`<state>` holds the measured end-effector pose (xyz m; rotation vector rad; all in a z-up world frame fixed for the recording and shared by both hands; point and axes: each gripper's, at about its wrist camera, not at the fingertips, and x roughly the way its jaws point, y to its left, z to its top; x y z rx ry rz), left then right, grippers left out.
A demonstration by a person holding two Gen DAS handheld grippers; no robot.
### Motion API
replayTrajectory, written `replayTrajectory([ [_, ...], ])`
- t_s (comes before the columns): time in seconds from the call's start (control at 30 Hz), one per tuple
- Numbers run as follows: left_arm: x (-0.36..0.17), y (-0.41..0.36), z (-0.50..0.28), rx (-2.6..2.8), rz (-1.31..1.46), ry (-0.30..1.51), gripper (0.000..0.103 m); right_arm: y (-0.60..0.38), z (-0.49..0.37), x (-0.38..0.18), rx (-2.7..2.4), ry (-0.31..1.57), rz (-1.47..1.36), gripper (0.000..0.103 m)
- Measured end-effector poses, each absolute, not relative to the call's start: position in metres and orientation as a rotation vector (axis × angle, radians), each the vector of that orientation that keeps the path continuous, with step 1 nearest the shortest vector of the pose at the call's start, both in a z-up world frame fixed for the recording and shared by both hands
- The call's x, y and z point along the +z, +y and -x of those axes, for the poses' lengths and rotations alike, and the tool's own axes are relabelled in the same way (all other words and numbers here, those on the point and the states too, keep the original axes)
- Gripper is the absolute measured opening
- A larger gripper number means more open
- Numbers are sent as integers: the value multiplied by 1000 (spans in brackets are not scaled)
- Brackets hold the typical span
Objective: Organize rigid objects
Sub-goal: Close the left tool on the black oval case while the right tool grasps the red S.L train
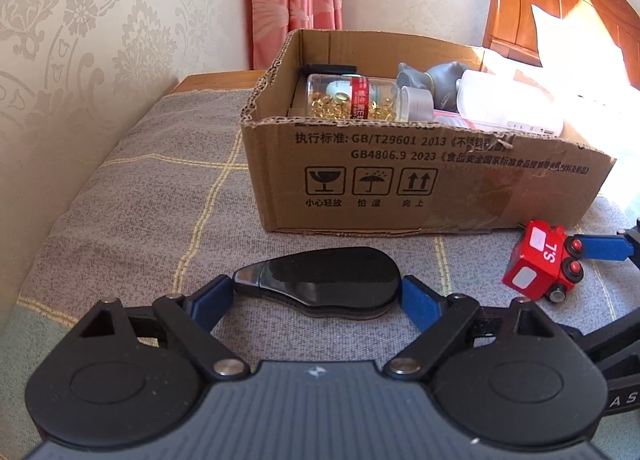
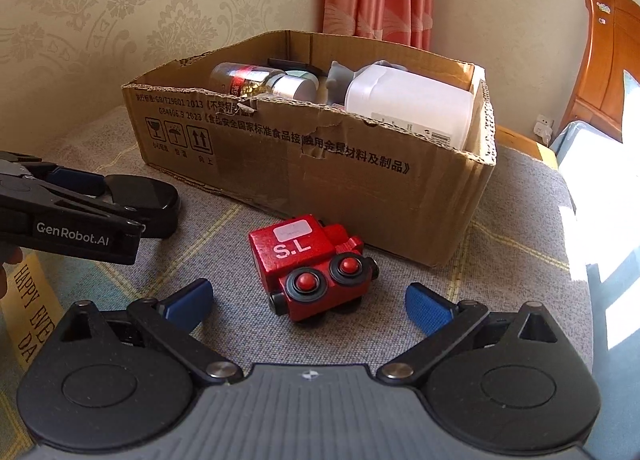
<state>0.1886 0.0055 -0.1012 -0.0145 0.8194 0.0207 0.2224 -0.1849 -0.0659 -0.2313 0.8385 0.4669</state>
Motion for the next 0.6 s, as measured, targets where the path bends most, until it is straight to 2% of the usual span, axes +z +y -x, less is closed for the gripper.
replayTrajectory([
  [0.33,-101,6,-187,25,12,817,91,-167,-221,-62,662,861,318,103],
  [0.6,-103,3,-189,55,25,811,96,-168,-226,-62,640,858,308,103],
])
